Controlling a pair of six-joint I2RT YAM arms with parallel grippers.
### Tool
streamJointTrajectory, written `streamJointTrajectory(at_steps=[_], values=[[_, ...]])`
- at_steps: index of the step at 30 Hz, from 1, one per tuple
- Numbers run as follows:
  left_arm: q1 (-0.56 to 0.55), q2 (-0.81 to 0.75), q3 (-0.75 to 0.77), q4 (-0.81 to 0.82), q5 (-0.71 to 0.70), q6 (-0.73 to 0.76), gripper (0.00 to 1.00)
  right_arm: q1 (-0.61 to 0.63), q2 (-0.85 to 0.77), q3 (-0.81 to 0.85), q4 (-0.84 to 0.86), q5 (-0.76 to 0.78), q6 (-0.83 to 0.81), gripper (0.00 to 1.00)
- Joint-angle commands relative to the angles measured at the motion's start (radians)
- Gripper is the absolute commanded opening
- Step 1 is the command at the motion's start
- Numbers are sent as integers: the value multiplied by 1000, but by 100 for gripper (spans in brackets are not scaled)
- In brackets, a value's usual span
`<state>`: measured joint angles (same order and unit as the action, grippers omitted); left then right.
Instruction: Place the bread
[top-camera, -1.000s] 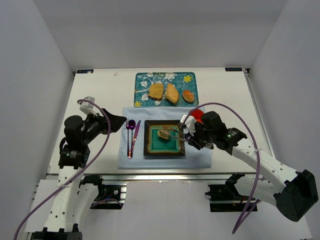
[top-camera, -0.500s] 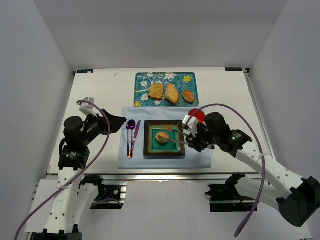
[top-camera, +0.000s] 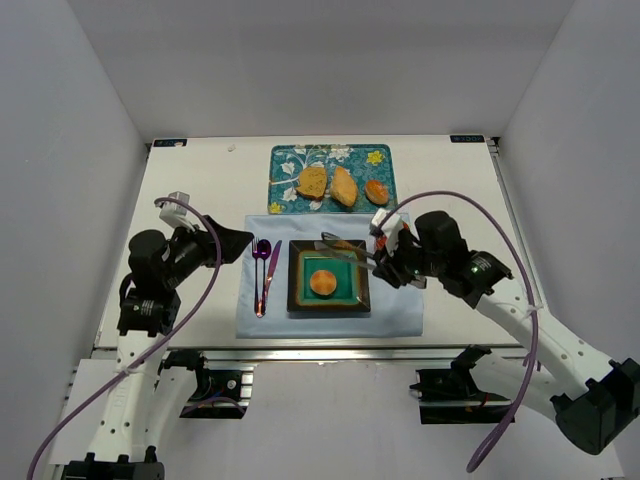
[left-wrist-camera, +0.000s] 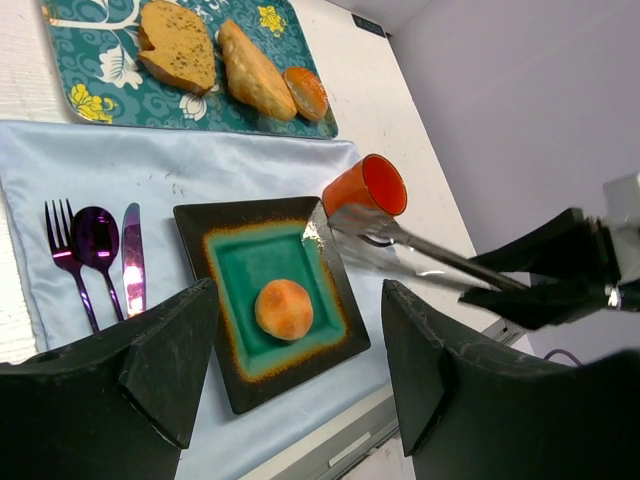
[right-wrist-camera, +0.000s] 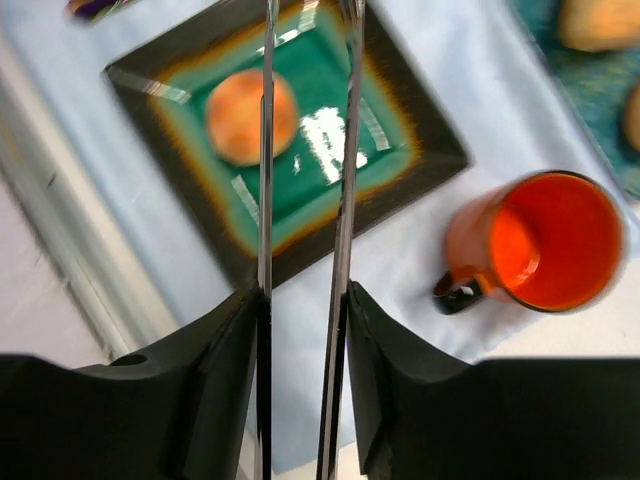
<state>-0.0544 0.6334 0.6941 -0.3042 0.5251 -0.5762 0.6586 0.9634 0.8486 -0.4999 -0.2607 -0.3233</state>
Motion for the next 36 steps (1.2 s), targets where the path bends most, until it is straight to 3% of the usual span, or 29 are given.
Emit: streamJointTrajectory(at_steps=[1, 3, 7, 13, 21, 24, 26, 29, 36], values=[[2, 20, -11, 51, 22, -4, 75, -84, 27, 86, 115, 81, 110, 42], [2, 40, -11, 66, 33, -4, 75, -167, 61, 113, 142, 83, 159, 40], [2, 66, -11, 102, 44, -1, 75, -506, 162, 164, 150, 54, 199, 35], [2, 94, -30, 152, 62, -10, 75, -773, 354, 132, 200, 78, 103, 33], [2, 130, -16, 152, 69, -2, 75, -806, 569, 75, 336, 156, 148, 41], [2, 143, -10, 146, 65, 1, 75, -806, 636, 73, 348, 167, 156, 50], [2, 150, -4, 146, 62, 1, 75, -806, 655, 58, 356, 169, 141, 62], [2, 155, -7, 154, 62, -5, 75, -807, 690, 60, 330, 156, 101, 72], [2, 180, 7, 171, 59, -8, 76, -840, 646, 179, 184, 83, 61, 82]])
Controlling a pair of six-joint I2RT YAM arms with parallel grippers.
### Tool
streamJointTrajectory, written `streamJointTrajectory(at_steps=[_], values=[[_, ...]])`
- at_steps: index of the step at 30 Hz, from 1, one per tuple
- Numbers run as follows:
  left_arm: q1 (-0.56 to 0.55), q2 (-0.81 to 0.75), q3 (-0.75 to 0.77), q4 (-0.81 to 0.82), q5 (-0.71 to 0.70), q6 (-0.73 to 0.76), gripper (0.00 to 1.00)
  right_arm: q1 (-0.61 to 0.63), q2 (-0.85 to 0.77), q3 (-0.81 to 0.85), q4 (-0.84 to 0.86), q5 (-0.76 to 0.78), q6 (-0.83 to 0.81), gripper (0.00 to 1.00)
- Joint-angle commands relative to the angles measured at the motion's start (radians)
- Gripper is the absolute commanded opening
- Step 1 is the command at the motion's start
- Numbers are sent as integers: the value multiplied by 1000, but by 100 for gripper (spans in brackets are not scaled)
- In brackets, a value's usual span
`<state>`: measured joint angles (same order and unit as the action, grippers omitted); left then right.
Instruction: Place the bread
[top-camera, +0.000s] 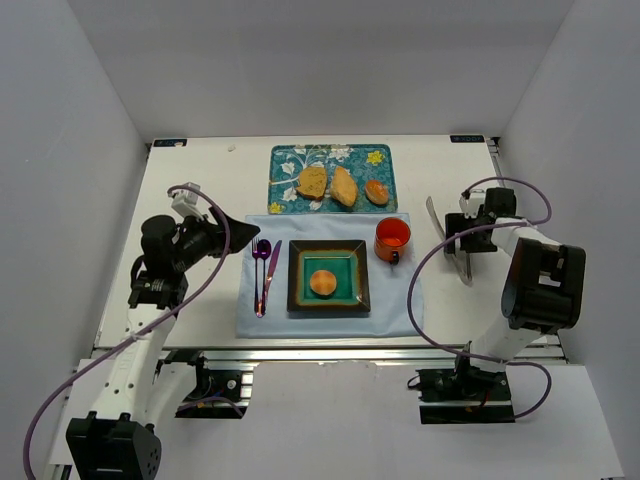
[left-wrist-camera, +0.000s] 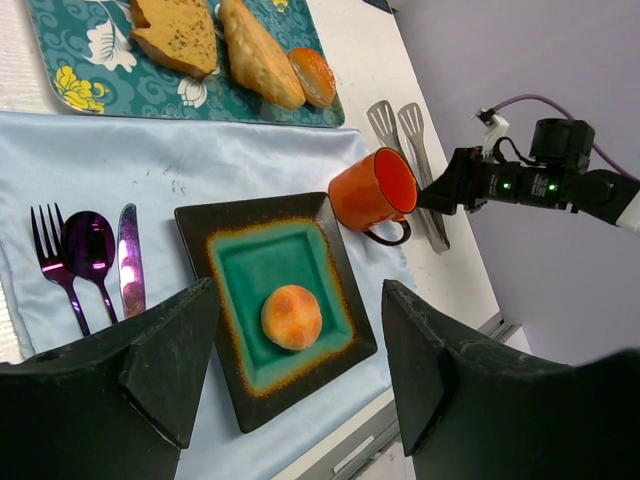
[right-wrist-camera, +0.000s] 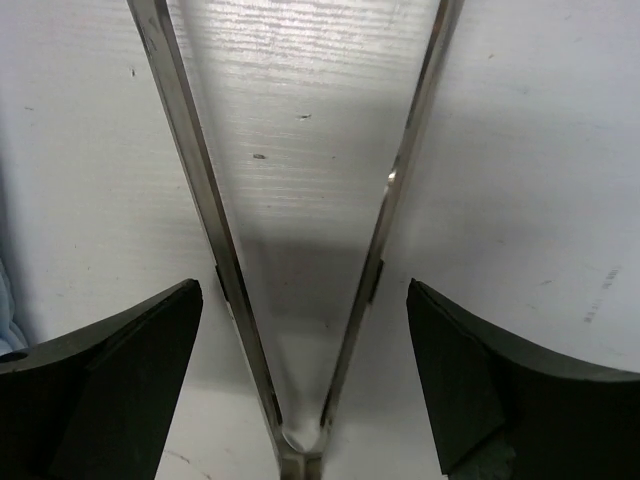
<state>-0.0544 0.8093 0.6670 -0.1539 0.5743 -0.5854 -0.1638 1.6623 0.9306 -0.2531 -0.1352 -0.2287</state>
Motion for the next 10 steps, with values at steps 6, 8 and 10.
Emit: streamJointTrajectory(at_steps=[6, 8, 10], values=[[2, 16, 45, 17, 6, 9, 76, -19, -163, 252, -156, -18, 6, 89], [2, 21, 43, 27, 9, 7, 76, -19, -179, 304, -164, -44, 17, 89], [2, 25, 39, 34, 13, 6, 76, -17, -194, 353, -167, -111, 34, 89]])
